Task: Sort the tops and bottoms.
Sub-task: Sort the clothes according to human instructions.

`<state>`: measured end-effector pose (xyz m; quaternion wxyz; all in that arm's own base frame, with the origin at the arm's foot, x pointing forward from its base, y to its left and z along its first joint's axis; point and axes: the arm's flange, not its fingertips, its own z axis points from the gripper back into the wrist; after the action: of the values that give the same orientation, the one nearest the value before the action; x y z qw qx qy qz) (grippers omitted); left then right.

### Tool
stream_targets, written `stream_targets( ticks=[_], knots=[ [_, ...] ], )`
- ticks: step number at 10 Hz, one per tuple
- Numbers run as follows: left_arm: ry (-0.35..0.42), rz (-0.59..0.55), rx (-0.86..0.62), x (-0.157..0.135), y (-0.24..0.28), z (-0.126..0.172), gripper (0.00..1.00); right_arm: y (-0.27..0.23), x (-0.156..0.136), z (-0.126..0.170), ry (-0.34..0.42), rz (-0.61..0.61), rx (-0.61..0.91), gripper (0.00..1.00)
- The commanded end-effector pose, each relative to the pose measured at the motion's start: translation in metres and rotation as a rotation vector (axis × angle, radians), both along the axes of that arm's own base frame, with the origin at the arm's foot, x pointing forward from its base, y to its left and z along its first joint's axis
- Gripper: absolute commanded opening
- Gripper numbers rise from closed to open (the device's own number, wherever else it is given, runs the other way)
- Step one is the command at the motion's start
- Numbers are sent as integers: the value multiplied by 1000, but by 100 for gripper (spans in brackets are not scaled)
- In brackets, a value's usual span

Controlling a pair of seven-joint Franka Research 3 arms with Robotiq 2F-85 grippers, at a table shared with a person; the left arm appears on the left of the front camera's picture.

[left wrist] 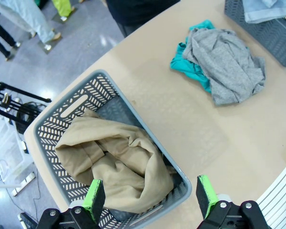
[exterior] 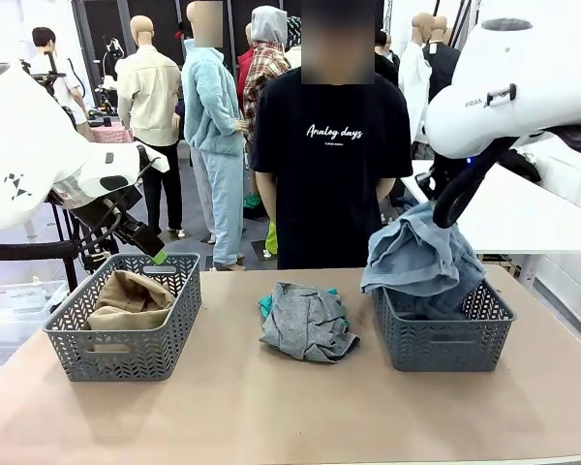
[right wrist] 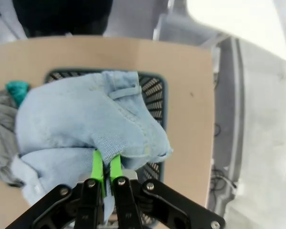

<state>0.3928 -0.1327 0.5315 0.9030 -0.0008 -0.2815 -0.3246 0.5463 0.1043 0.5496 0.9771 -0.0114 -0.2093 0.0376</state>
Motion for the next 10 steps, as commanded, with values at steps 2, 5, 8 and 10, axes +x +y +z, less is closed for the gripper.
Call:
stream_targets(
  ticks=[2, 5, 8, 10],
  knots=[
    [-1, -15, 10, -1, 2, -2, 100, -25, 24, -32, 151, -27, 33, 0],
    [-1, -15, 10, -1, 2, -2, 100, -29, 33, -79, 290, -79, -16, 0],
    [-1, -15, 10, -1, 2, -2, 100, -18, 40, -109, 390, -62, -109, 0],
    [-1, -15, 10, -1, 2, -2, 100, -15, 42, -122, 423, -107, -194, 0]
  ],
)
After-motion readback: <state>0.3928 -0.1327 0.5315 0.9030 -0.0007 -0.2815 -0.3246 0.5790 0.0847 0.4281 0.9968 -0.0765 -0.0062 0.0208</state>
